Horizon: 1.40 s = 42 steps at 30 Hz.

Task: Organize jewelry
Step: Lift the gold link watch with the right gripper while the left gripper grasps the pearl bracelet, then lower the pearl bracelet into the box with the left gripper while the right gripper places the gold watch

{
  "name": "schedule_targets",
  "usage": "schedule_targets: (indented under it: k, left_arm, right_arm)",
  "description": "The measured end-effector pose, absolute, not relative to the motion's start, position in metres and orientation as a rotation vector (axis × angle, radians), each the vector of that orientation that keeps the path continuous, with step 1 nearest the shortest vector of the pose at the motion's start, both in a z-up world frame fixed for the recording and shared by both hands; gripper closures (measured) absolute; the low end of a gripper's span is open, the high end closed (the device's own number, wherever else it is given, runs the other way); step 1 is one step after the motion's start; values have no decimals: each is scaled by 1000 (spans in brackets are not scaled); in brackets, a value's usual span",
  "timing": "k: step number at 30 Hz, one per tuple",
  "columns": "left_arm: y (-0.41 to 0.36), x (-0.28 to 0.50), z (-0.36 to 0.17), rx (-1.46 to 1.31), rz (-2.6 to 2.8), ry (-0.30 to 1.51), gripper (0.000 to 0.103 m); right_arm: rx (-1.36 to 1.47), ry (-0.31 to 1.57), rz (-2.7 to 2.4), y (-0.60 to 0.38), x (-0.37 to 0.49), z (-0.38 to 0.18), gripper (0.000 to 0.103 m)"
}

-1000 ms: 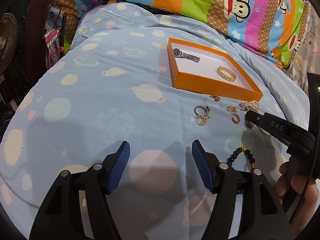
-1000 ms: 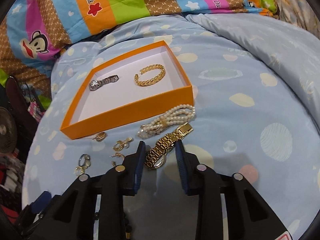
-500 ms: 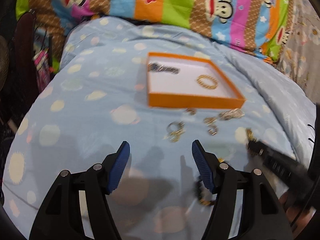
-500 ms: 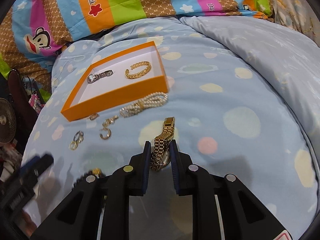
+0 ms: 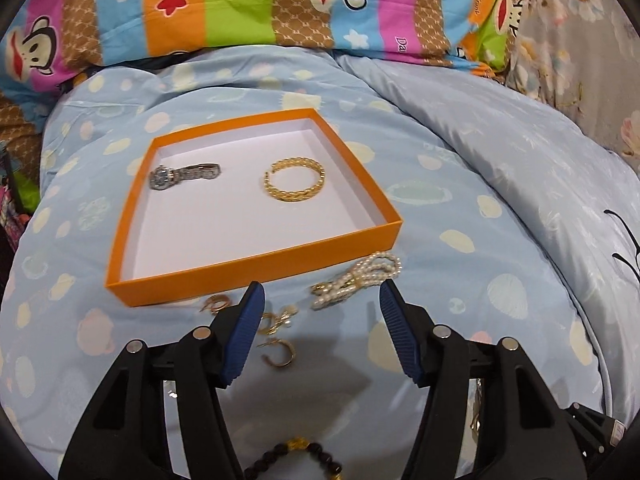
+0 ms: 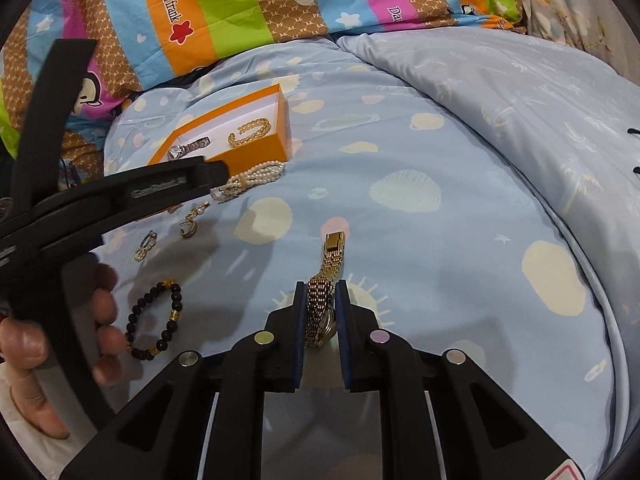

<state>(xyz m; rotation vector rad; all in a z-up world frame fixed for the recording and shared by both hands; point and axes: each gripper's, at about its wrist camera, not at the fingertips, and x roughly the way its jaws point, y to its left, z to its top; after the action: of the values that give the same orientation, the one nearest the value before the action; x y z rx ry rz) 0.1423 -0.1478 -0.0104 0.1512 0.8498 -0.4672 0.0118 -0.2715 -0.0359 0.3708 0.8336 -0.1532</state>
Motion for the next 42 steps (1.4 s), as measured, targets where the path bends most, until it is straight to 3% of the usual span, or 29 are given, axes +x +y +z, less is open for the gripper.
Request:
schedule_targets:
  k: [3, 5, 7, 12, 13, 18, 19, 33, 42]
  left_arm:
    - [-158, 146, -18, 183, -479, 861, 55]
    - [-162, 149, -25, 196, -491, 888, 72]
    - [-164, 150, -29, 200, -497, 904, 79]
    - [-162, 143, -27, 187, -523, 890, 84]
    - [-162, 141, -26, 187, -531, 885, 99]
    - [-153, 127, -9, 157, -546, 842, 100]
    - [-149, 123, -4, 146, -552, 831, 100]
    - [-70, 87, 57, 47, -485, 711, 100]
    - [-22, 79, 49, 10, -403, 732, 100]
  right_arm:
    - [383, 829, -147, -273, 13, -38, 90]
    - [394, 827, -140, -274, 14, -38, 89]
    - [407, 825, -134, -275, 14, -39, 89]
    - [414, 823, -132, -275, 13, -40, 90]
    - [413, 822, -132, -275, 13, -39, 90]
    - [403, 812, -148, -274, 11, -35, 90]
    - [402, 803, -145, -273, 10, -33, 100]
    - [356, 769, -145, -264, -6, -15, 100]
    - [332, 749, -150, -258, -16, -3, 100]
